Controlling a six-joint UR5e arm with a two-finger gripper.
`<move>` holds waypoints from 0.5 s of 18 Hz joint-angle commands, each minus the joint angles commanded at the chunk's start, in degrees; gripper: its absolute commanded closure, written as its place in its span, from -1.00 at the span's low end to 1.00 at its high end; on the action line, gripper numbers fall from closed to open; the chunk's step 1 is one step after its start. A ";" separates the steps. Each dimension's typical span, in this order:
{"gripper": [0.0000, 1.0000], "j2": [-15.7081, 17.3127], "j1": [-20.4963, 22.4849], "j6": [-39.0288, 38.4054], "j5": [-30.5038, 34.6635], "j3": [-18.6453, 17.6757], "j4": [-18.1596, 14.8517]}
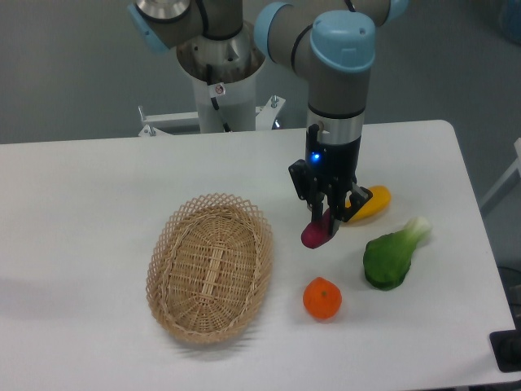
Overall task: Place the sweet potato in the basket
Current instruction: 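Hold the purple sweet potato in the gripper above the table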
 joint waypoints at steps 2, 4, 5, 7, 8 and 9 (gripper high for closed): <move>0.66 -0.26 -0.09 0.09 0.17 -0.35 -0.09; 0.66 -0.26 -0.09 -0.35 0.18 -0.52 -0.09; 0.66 -0.26 -0.09 -0.70 0.18 -0.79 0.17; 0.66 -0.09 -0.09 -0.79 0.18 -0.97 0.09; 0.66 -0.18 -0.17 -0.97 0.18 -0.97 0.00; 0.66 -0.26 -0.26 -1.40 0.18 -0.97 0.09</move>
